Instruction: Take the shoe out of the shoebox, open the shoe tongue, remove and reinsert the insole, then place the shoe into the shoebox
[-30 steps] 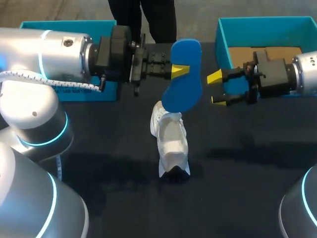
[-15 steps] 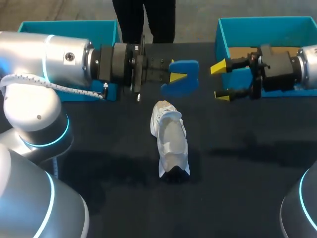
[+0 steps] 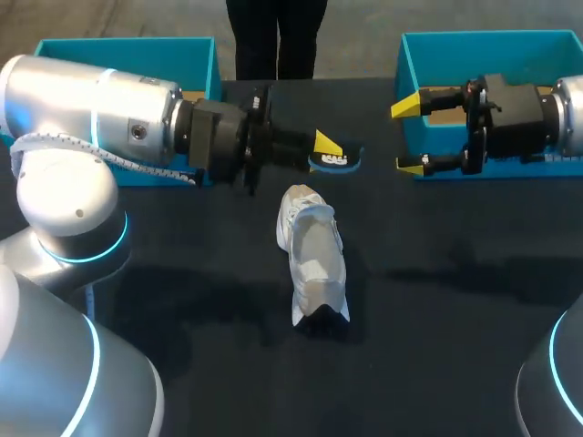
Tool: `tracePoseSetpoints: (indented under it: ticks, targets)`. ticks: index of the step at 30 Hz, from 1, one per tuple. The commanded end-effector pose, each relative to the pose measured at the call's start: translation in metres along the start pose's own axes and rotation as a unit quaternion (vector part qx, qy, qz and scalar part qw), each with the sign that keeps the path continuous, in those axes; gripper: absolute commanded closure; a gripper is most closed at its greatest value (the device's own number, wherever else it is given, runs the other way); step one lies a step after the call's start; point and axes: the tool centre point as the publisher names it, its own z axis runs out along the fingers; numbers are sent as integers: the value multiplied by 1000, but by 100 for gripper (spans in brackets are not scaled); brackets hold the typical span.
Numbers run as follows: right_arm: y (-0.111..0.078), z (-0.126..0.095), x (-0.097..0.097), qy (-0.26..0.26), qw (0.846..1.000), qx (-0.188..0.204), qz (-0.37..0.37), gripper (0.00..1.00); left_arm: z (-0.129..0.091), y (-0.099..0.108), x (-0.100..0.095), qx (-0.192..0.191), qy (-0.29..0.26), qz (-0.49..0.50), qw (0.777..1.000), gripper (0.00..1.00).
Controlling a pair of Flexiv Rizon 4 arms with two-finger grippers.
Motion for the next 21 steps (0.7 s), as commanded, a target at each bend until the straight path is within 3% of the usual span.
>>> tracePoseSetpoints:
  ticks: [1,10,14,15,21]
  targets:
    - [2,2,3,1,1000,5,4,0,8,9,-7,-78,27,290,953,100]
    - [1,7,10,16,1000,13,9,0,24,15,-10,-98,-19,387,916,100]
    - [0,8,12,21,1000,10,11,0,30,14,-10,-86,-38,413,906,100]
    - [0,8,12,23,1000,7,12,0,31,14,-9,-90,-56,396,912,100]
    - [3,10,15,26,1000,9,10,0,34,13,-2,-91,-50,392,914,100]
